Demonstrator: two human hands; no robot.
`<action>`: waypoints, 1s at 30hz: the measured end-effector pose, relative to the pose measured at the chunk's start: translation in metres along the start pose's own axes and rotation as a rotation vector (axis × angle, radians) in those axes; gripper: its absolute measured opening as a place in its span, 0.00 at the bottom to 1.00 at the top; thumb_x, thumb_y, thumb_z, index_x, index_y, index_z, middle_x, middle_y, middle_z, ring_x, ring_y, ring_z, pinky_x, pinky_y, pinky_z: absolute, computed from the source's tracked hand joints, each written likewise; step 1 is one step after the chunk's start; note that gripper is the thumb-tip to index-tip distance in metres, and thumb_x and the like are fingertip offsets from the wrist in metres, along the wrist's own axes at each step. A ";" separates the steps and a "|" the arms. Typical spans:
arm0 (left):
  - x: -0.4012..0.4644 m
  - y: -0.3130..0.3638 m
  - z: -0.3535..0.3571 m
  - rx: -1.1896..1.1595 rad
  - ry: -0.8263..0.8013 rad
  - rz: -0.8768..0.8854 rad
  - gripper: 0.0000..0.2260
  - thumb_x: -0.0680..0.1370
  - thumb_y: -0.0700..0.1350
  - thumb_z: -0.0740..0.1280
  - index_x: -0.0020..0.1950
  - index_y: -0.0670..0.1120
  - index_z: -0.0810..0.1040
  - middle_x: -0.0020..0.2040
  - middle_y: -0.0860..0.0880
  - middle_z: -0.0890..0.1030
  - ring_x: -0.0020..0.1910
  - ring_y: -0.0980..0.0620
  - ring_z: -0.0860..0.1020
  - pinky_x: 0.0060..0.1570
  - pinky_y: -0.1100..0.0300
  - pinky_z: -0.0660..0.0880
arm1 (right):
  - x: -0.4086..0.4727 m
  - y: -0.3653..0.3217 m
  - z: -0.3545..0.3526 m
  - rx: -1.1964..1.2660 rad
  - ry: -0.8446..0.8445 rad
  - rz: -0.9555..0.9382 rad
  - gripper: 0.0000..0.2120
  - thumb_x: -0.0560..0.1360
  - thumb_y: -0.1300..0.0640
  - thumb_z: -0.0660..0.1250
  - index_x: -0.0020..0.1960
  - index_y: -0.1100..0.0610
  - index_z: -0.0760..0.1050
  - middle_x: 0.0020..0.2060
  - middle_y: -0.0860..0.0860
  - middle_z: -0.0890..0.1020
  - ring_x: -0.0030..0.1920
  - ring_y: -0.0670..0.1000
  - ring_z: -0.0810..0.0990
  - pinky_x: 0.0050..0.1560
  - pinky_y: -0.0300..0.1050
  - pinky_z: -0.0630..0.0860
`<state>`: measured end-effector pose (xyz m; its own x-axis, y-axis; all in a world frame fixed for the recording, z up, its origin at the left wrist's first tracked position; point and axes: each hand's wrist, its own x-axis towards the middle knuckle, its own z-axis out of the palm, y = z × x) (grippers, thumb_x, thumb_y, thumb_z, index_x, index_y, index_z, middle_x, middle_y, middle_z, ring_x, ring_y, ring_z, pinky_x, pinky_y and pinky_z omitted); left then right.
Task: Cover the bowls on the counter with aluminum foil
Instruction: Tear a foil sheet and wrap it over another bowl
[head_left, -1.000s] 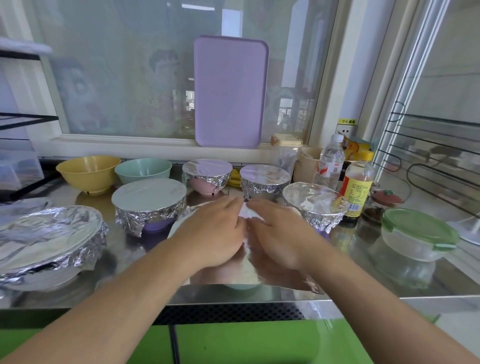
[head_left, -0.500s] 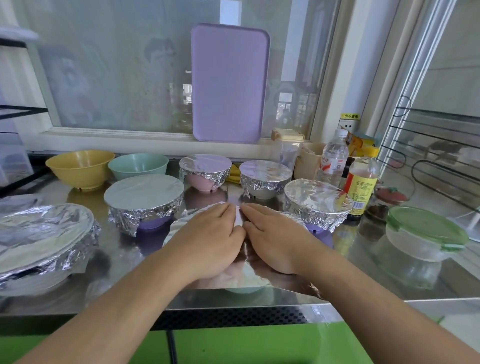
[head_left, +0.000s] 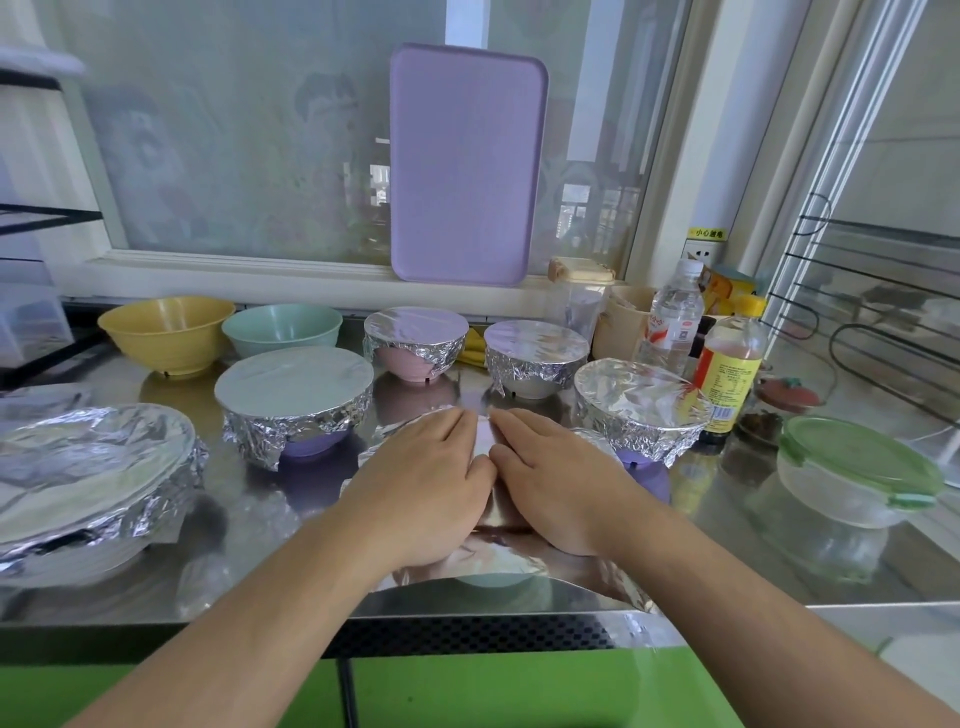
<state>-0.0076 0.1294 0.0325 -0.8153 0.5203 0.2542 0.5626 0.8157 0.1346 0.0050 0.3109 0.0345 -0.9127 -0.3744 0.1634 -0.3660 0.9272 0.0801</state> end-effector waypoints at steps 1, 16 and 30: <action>0.001 -0.002 0.001 0.001 0.013 0.005 0.42 0.73 0.60 0.35 0.81 0.42 0.62 0.79 0.44 0.66 0.78 0.45 0.64 0.77 0.51 0.60 | 0.001 0.001 0.000 0.026 -0.004 0.003 0.21 0.81 0.53 0.54 0.49 0.69 0.78 0.51 0.67 0.80 0.55 0.70 0.79 0.55 0.63 0.80; -0.033 0.016 -0.016 -0.002 -0.254 -0.120 0.63 0.61 0.88 0.37 0.85 0.48 0.36 0.85 0.49 0.35 0.82 0.53 0.33 0.83 0.50 0.42 | -0.005 0.001 -0.013 0.365 -0.046 -0.040 0.24 0.82 0.52 0.53 0.55 0.71 0.78 0.51 0.67 0.82 0.53 0.72 0.81 0.51 0.63 0.81; -0.029 0.019 -0.020 0.019 -0.306 -0.123 0.69 0.60 0.89 0.53 0.83 0.46 0.32 0.84 0.48 0.33 0.83 0.52 0.33 0.83 0.49 0.42 | -0.042 -0.011 -0.022 0.280 -0.037 0.131 0.38 0.81 0.28 0.47 0.78 0.55 0.60 0.78 0.49 0.65 0.79 0.50 0.59 0.79 0.49 0.57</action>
<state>0.0296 0.1243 0.0472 -0.8821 0.4668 -0.0628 0.4567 0.8803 0.1283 0.0511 0.3157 0.0484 -0.9595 -0.2558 0.1177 -0.2760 0.9371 -0.2137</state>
